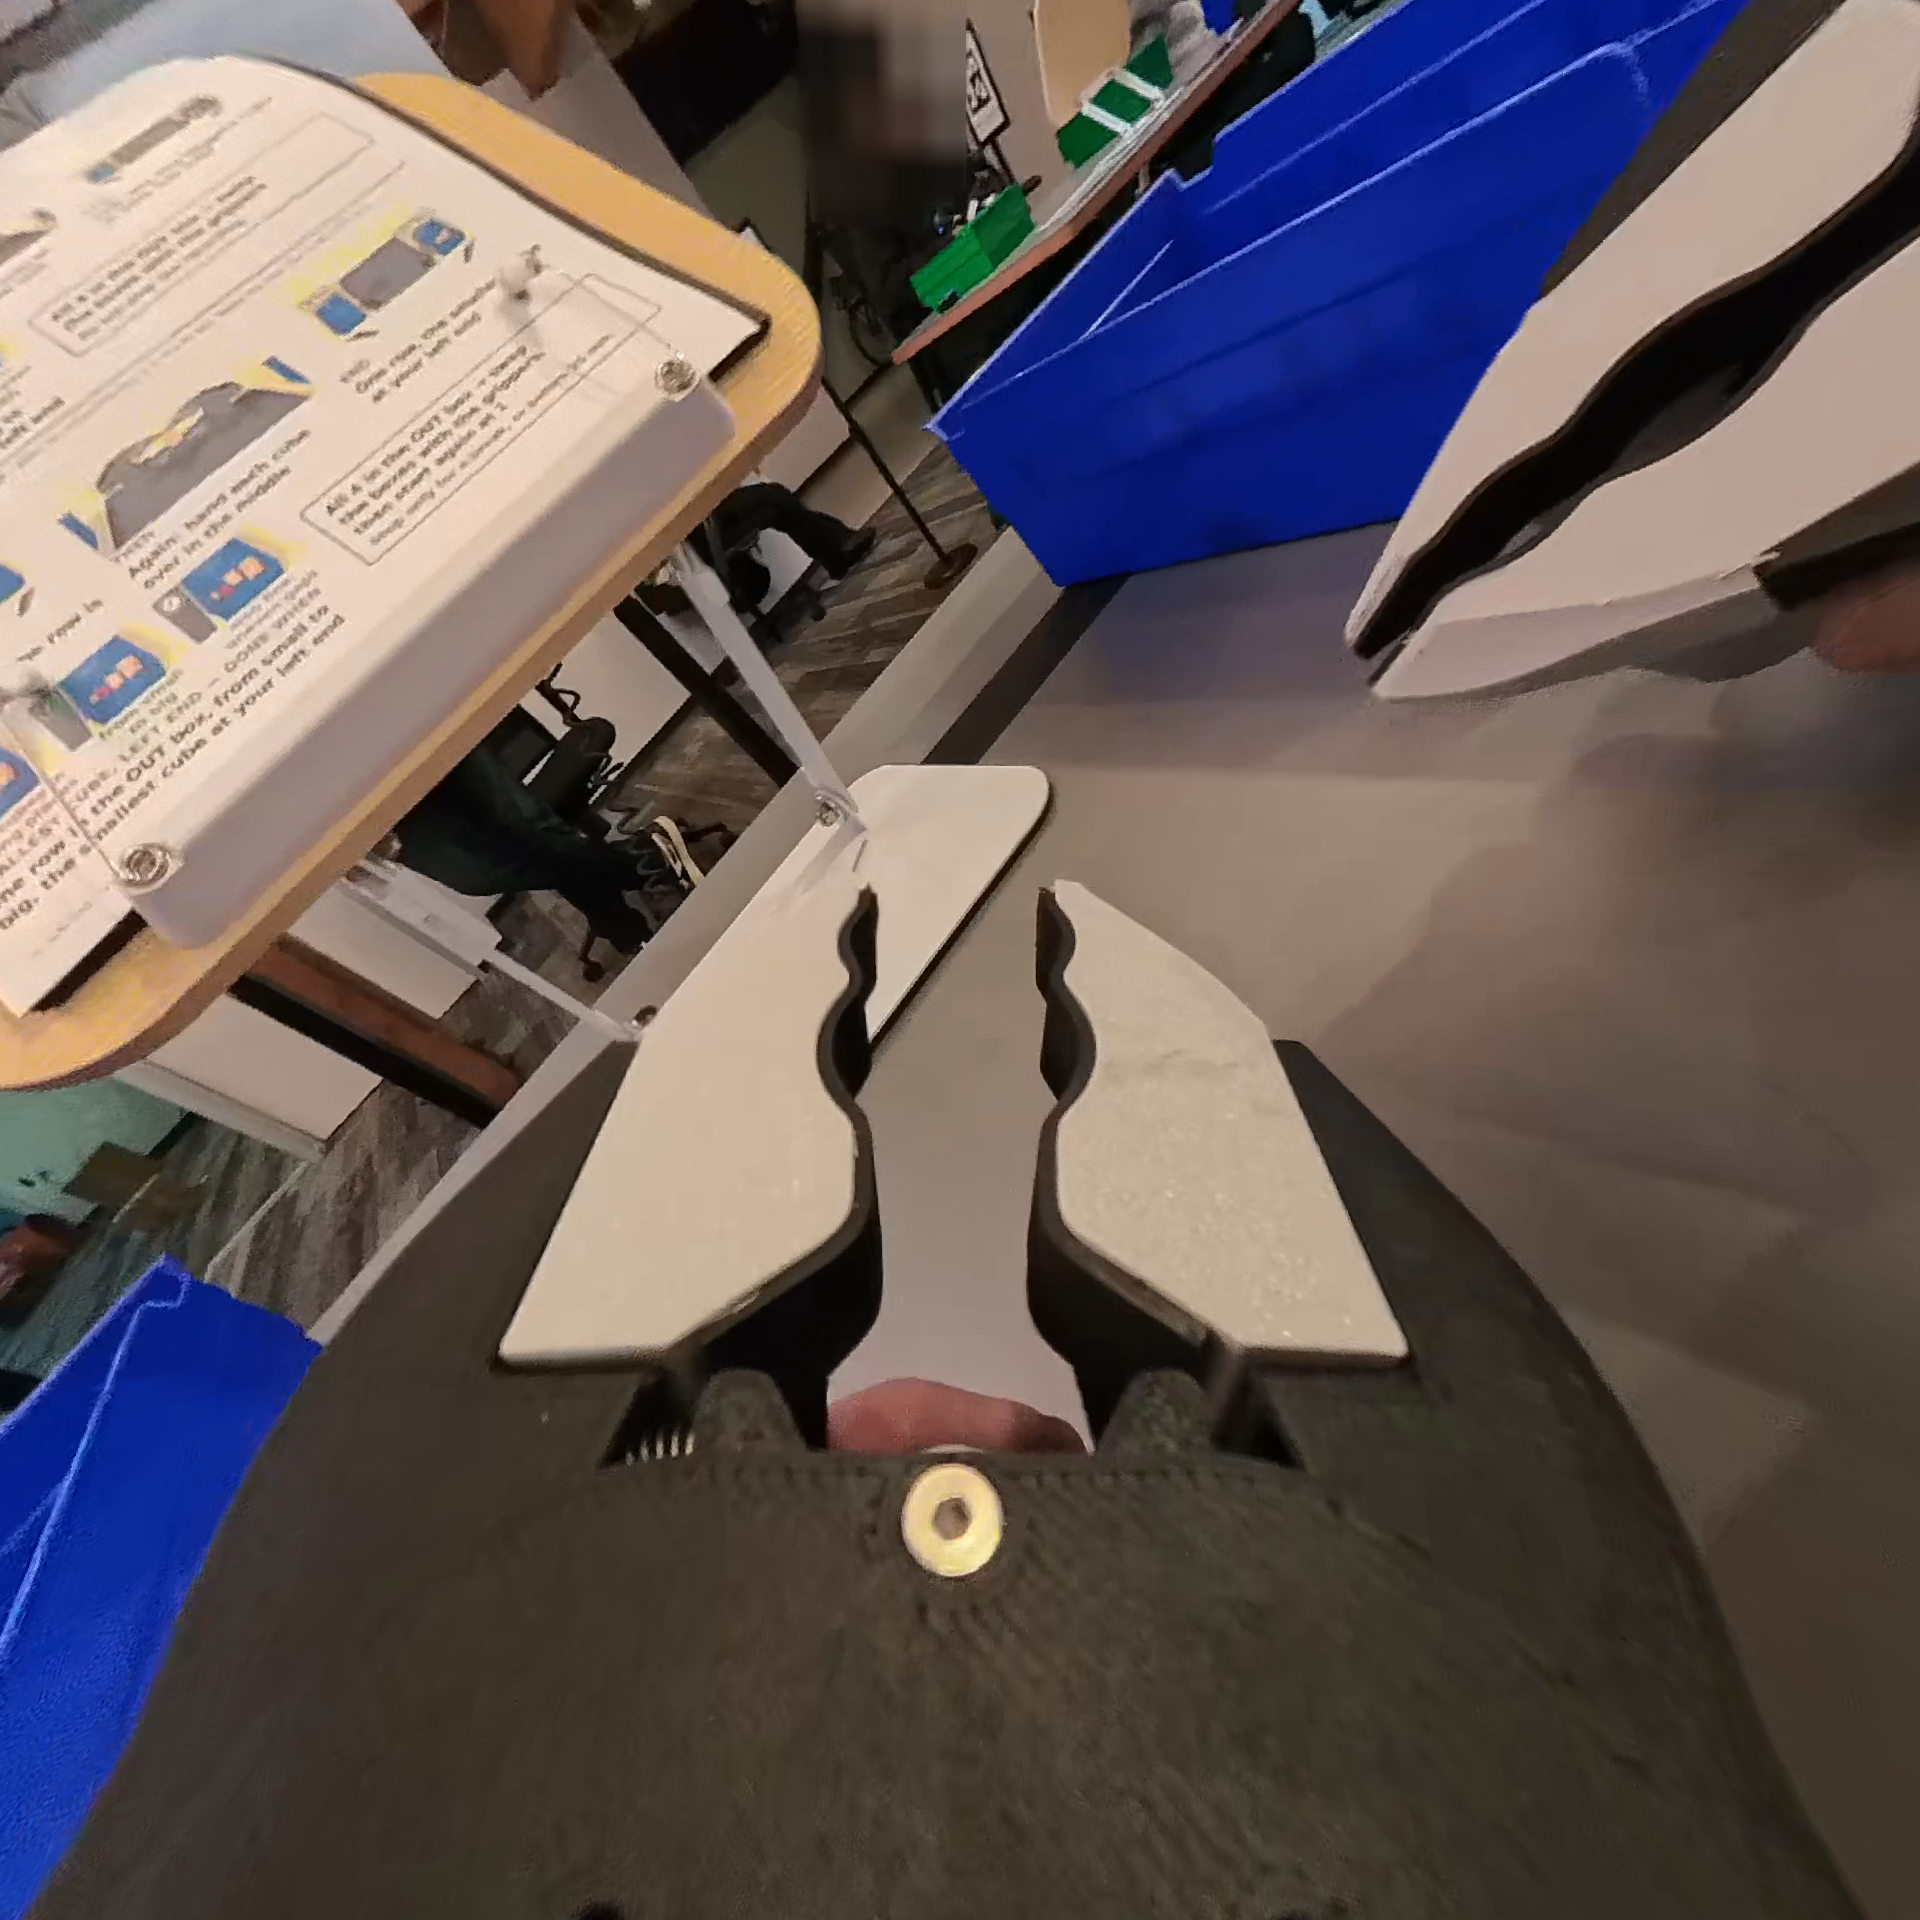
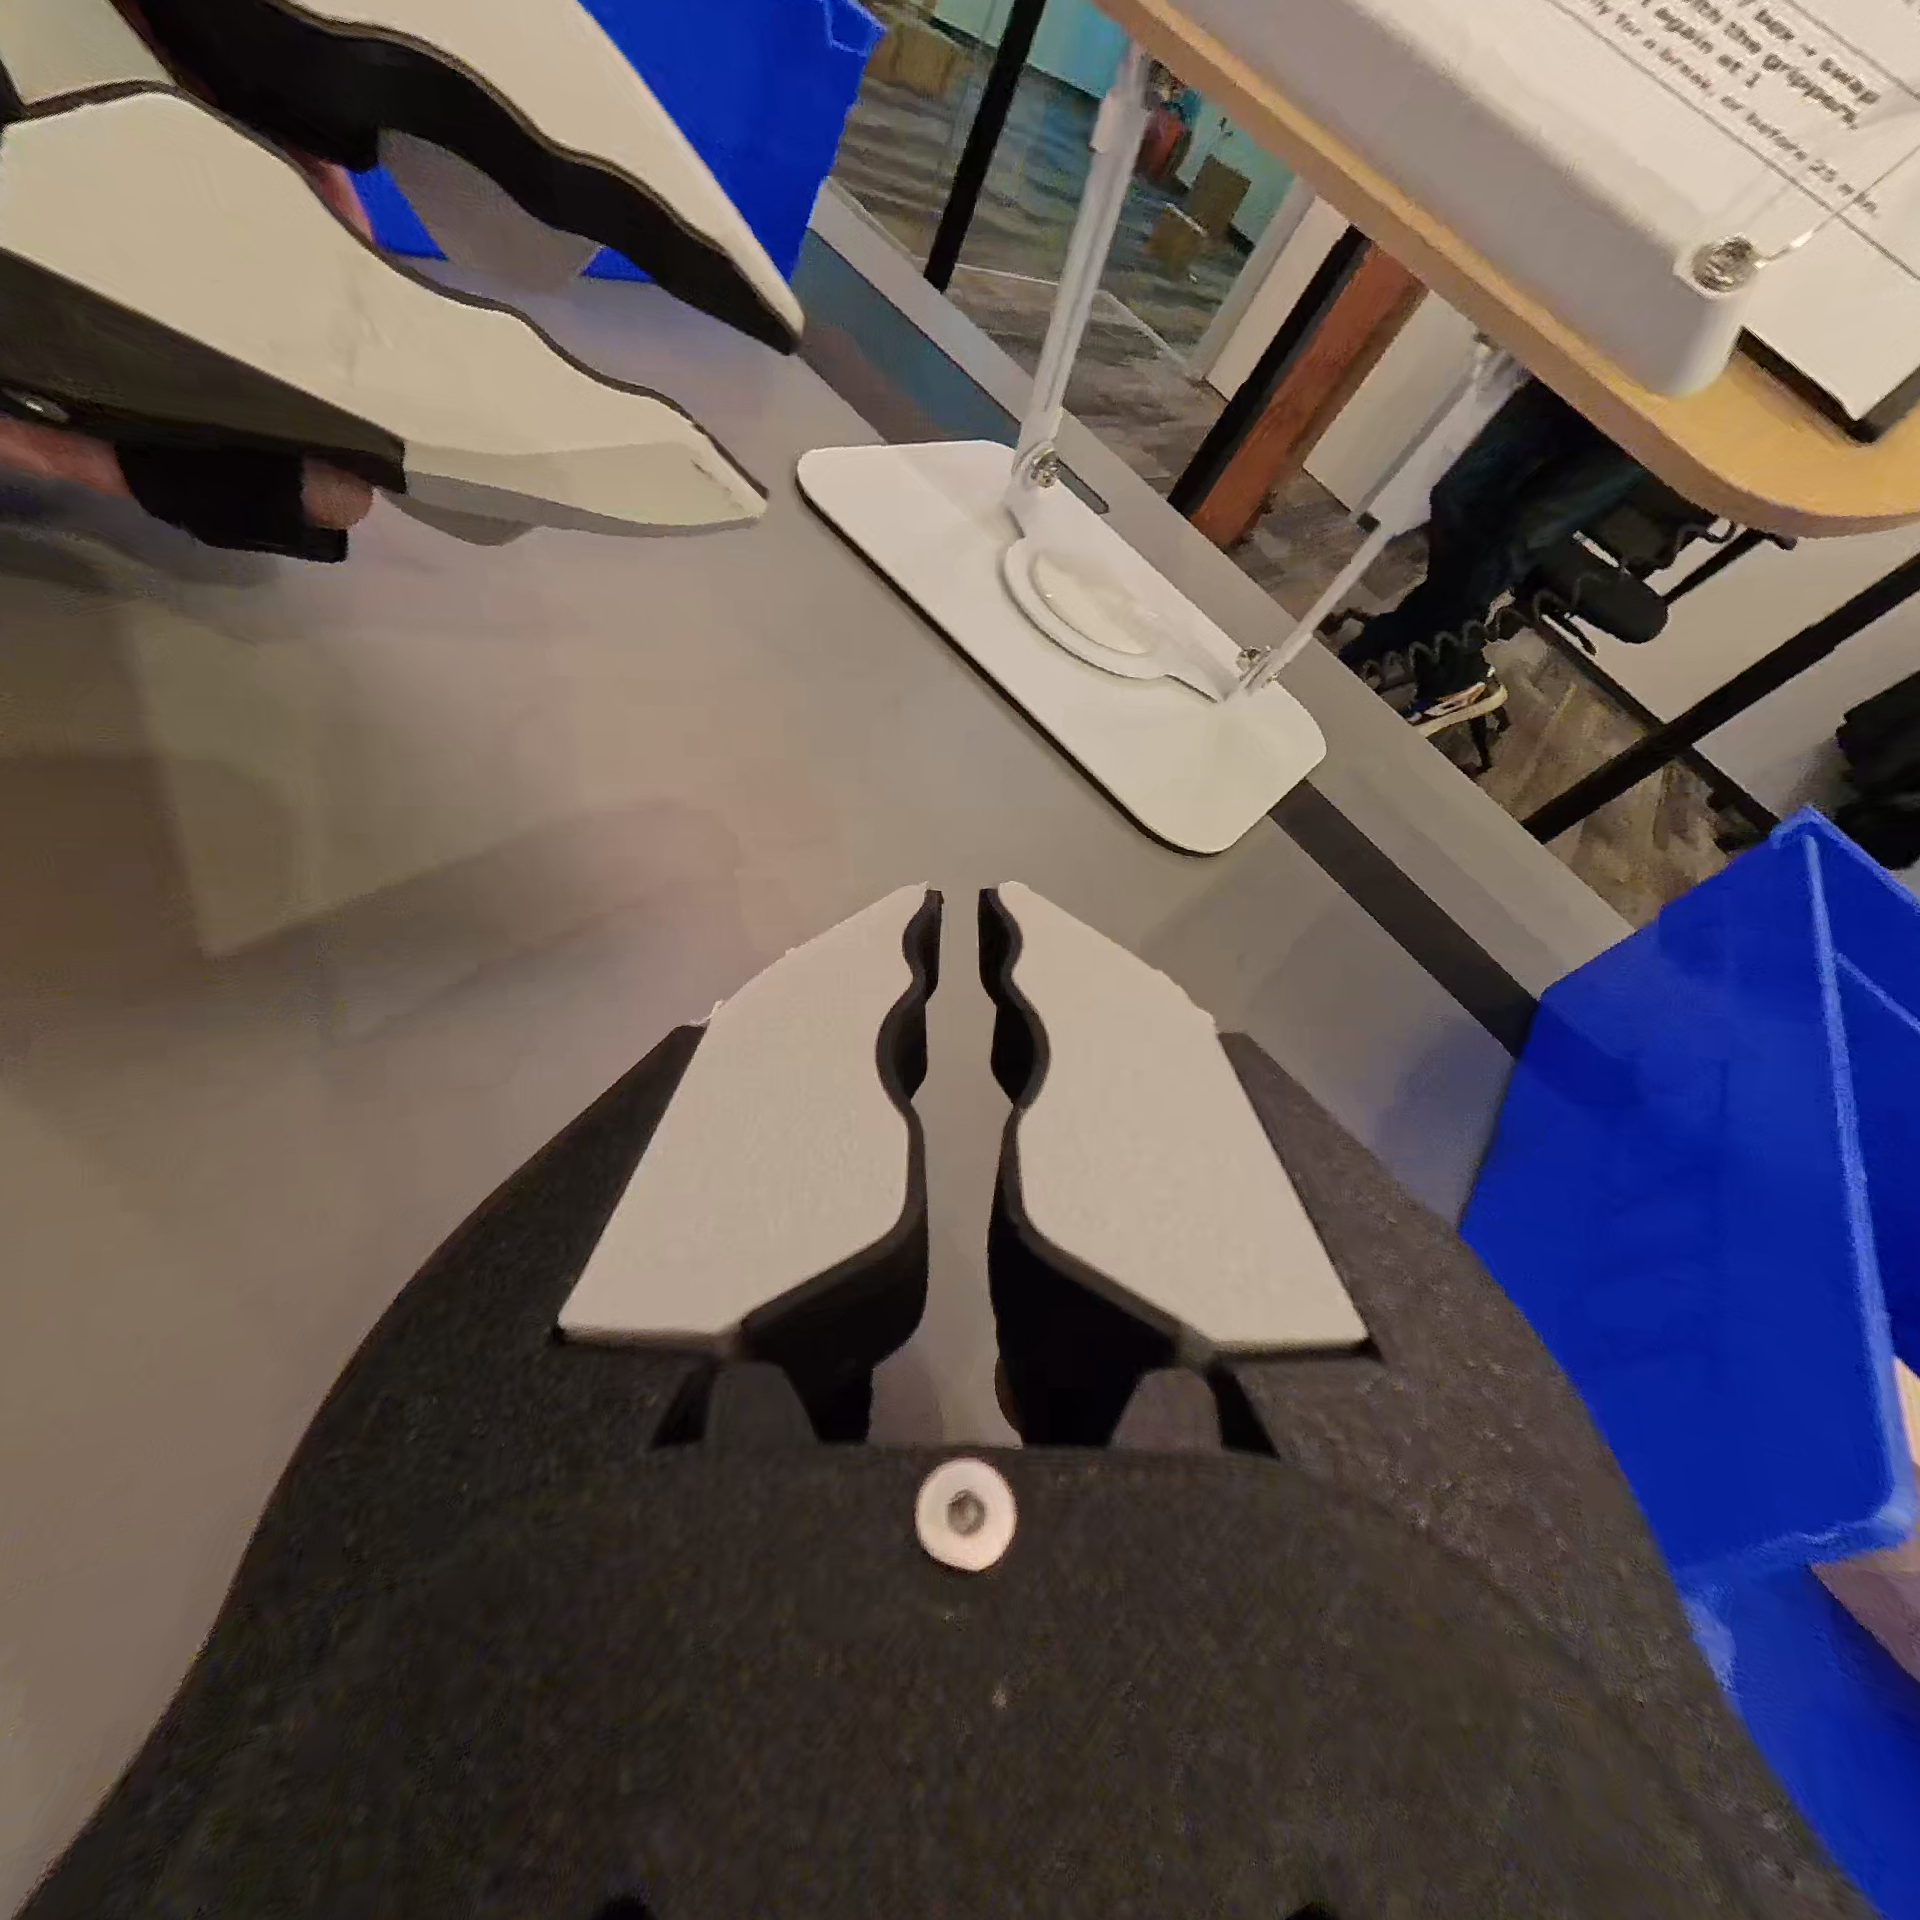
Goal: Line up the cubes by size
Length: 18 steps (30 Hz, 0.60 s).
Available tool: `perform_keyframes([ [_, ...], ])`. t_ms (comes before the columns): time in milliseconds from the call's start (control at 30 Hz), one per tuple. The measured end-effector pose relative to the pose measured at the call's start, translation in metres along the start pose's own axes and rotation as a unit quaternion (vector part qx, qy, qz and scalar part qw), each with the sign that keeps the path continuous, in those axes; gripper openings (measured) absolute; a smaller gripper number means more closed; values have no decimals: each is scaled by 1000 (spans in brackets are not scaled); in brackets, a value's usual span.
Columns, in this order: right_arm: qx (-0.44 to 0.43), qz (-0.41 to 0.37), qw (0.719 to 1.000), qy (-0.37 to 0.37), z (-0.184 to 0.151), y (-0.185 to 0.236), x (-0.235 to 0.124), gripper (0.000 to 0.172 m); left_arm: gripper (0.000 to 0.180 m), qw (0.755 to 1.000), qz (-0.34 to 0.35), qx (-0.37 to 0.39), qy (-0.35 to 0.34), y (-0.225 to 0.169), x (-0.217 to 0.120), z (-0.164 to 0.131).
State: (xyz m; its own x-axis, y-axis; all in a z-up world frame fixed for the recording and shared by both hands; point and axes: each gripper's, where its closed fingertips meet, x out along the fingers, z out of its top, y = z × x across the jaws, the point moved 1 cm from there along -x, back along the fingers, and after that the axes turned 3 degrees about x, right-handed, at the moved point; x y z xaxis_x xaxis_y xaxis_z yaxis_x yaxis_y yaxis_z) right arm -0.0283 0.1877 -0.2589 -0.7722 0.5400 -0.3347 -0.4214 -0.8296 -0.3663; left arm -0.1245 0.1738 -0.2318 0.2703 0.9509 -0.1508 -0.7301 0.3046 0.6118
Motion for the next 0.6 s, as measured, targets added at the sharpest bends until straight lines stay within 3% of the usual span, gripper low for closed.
perform_keyframes([
  [200, -3, 3, 1000, 7, -4, -1, -1, 29, 48, 999, 11, -38, 23, 11, 1, -10],
  [600, -43, -7, 999, 2, -7, -1, -6, 31, 42, 1000, 7, -27, 8, 12, -12, -5],
])
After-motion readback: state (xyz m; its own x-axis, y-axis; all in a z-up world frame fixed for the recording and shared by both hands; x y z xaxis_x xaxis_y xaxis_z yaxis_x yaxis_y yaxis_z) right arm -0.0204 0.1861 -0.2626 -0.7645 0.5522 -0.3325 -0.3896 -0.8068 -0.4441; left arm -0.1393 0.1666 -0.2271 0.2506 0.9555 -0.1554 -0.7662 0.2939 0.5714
